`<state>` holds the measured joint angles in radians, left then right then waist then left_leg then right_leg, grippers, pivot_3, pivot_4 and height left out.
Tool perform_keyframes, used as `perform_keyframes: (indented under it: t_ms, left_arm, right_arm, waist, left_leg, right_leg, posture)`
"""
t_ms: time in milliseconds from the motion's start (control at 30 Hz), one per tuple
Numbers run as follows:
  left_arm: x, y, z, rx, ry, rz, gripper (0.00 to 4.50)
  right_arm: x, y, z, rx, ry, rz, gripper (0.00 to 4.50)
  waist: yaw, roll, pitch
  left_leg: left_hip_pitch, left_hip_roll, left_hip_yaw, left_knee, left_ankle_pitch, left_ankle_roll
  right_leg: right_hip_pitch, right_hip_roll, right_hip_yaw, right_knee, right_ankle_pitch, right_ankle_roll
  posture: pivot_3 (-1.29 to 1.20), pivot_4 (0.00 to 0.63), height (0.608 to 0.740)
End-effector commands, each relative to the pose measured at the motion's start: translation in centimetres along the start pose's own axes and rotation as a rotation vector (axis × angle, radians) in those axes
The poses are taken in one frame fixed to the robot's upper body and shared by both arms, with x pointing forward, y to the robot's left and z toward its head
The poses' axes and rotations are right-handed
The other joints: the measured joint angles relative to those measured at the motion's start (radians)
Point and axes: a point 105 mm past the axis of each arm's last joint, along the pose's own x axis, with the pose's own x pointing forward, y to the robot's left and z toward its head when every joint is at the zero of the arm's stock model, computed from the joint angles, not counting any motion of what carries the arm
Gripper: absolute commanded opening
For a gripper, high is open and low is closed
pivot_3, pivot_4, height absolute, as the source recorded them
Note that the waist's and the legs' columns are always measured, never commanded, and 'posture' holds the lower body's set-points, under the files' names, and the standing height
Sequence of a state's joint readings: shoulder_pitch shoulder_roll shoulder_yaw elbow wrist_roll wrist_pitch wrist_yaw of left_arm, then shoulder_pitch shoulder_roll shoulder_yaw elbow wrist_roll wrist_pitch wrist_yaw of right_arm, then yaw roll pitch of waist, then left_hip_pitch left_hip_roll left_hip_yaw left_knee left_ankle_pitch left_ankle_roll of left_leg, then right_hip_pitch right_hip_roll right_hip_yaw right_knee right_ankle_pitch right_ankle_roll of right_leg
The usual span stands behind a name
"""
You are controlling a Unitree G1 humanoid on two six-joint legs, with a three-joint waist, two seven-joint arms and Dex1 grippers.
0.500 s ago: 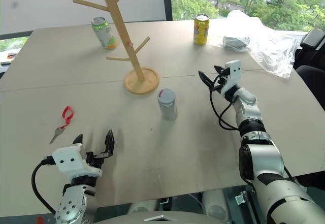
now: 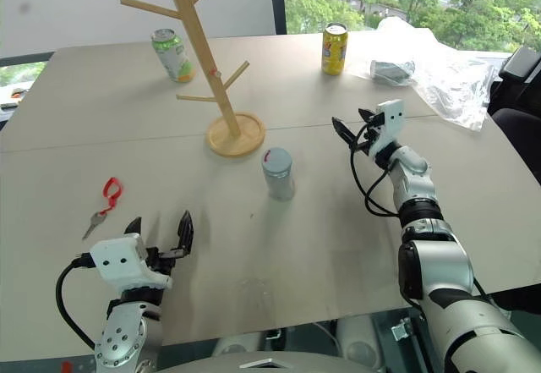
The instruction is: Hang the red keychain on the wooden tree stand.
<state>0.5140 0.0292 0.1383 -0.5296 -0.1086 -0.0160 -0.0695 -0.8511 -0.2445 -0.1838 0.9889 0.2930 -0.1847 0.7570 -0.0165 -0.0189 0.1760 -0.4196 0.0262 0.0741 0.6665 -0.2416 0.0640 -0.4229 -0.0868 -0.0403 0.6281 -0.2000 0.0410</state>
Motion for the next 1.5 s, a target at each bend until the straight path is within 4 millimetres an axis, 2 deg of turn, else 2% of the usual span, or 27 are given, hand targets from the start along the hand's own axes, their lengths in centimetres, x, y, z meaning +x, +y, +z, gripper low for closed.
perform_keyframes:
  t_ms: [33, 367, 533, 600, 667, 767, 867, 933, 1000, 1100, 1200, 1367, 1500]
  left_arm:
    - [-0.1, -0.1, 0.8, 0.014, -0.029, -0.007, 4.46]
    - [-0.1, -1.1, 1.1, -0.031, -0.044, -0.082, 4.46]
    - [-0.5, -3.1, 1.7, -0.027, -0.078, -0.260, 4.46]
    - [-1.2, -4.3, 1.9, -0.001, -0.109, -0.384, 4.46]
    - [-2.4, -5.6, 1.5, 0.023, -0.103, -0.534, 4.46]
    - [-3.8, -5.7, 0.3, 0.076, -0.081, -0.648, 4.46]
    - [-4.5, -5.1, -0.5, 0.090, -0.070, -0.700, 4.46]
    - [-4.6, -4.7, -0.7, 0.083, -0.064, -0.718, 4.46]
    - [-4.6, -4.6, -0.9, 0.074, -0.056, -0.732, 4.46]
    - [-4.3, -4.9, -1.0, 0.061, -0.061, -0.753, 4.46]
    - [-4.2, -5.2, -1.1, 0.057, -0.065, -0.764, 4.46]
    - [-4.1, -5.6, -1.0, 0.057, -0.071, -0.776, 4.46]
    - [-4.0, -5.7, -0.8, 0.058, -0.079, -0.773, 4.46]
  right_arm:
    - [0.1, -0.3, 1.4, -0.028, -0.050, -0.001, 4.50]
    - [0.0, -0.3, 1.3, -0.023, -0.046, 0.002, 4.50]
    - [-0.1, -0.1, 1.2, -0.003, -0.035, 0.035, 4.50]
    - [-0.5, 0.1, 1.6, 0.008, -0.039, 0.086, 4.50]
    - [-1.2, 0.4, 2.0, 0.004, -0.037, 0.150, 4.50]
    - [-2.3, 0.5, 3.3, 0.046, -0.051, 0.231, 4.50]
    - [-3.4, 2.4, 5.3, 0.092, -0.065, 0.385, 4.50]
    - [-4.3, 4.7, 6.9, 0.108, -0.067, 0.514, 4.50]
    - [-5.0, 6.8, 7.4, 0.100, -0.044, 0.607, 4.50]
    - [-6.2, 10.1, 6.3, 0.022, 0.047, 0.730, 4.50]
    - [-7.0, 12.1, 4.7, -0.027, 0.121, 0.810, 4.50]
    - [-6.6, 12.9, 1.7, -0.079, 0.205, 0.849, 4.50]
    - [-5.9, 12.7, 1.2, -0.087, 0.203, 0.842, 4.50]
  waist:
    - [0.000, 0.000, 0.000]
    - [0.000, 0.000, 0.000]
    - [0.000, 0.000, 0.000]
    - [0.000, 0.000, 0.000]
    - [0.001, 0.001, 0.001]
    - [0.001, 0.002, 0.001]
    - [0.002, 0.003, 0.000]
    - [0.001, 0.004, 0.000]
    - [0.001, 0.004, 0.001]
    - [0.003, 0.004, 0.000]
    - [0.003, 0.004, 0.000]
    - [0.003, 0.004, 0.000]
    - [0.004, 0.004, 0.000]
  left_leg:
    - [0.000, 0.000, 0.000, 0.000, 0.000, 0.000]
    - [0.000, 0.000, 0.000, 0.000, 0.000, 0.000]
    - [0.000, 0.000, 0.000, 0.000, 0.000, 0.000]
    - [0.000, 0.000, 0.000, 0.000, 0.000, 0.000]
    - [0.000, 0.000, 0.000, 0.000, 0.000, 0.000]
    - [-0.001, 0.000, 0.000, 0.000, 0.000, 0.000]
    - [-0.007, 0.000, 0.000, 0.000, 0.000, 0.000]
    - [-0.011, 0.001, -0.001, 0.001, 0.000, 0.000]
    - [-0.012, 0.002, -0.001, 0.001, 0.000, 0.000]
    - [-0.012, 0.002, -0.002, 0.001, 0.000, 0.000]
    - [-0.012, 0.002, -0.002, 0.002, 0.000, 0.000]
    - [-0.012, 0.000, -0.001, 0.003, 0.000, 0.000]
    - [-0.012, 0.000, -0.001, 0.003, 0.000, 0.000]
  right_leg:
    - [0.000, 0.000, 0.000, 0.000, 0.000, 0.000]
    - [0.000, 0.000, 0.000, 0.000, 0.000, 0.000]
    - [0.000, 0.000, 0.000, 0.000, 0.000, 0.000]
    - [0.000, 0.000, 0.000, 0.000, 0.000, 0.000]
    - [0.000, 0.000, 0.000, 0.000, 0.000, 0.000]
    - [-0.001, -0.001, 0.000, -0.001, 0.000, 0.000]
    - [-0.008, -0.002, 0.000, 0.000, 0.000, 0.000]
    - [-0.011, -0.003, 0.000, 0.000, 0.000, -0.001]
    - [-0.012, -0.003, -0.001, 0.000, 0.000, -0.001]
    - [-0.012, -0.004, -0.002, 0.000, 0.000, 0.000]
    - [-0.011, -0.002, -0.002, 0.000, 0.000, 0.000]
    - [-0.011, -0.001, -0.002, 0.000, 0.000, 0.000]
    - [-0.011, 0.000, -0.002, 0.000, 0.000, 0.000]
  posture:
    - [0.00, 0.150, 0.740]
    - [0.00, 0.150, 0.740]
    - [0.00, 0.150, 0.740]
    - [0.00, 0.150, 0.740]
    - [0.00, 0.150, 0.740]
    - [0.00, 0.150, 0.740]
    - [0.00, 0.150, 0.740]
    - [0.00, 0.150, 0.740]
    - [0.00, 0.150, 0.740]
    - [0.00, 0.150, 0.740]
    - [0.00, 0.150, 0.740]
    - [0.00, 0.150, 0.740]
    - [0.00, 0.150, 0.740]
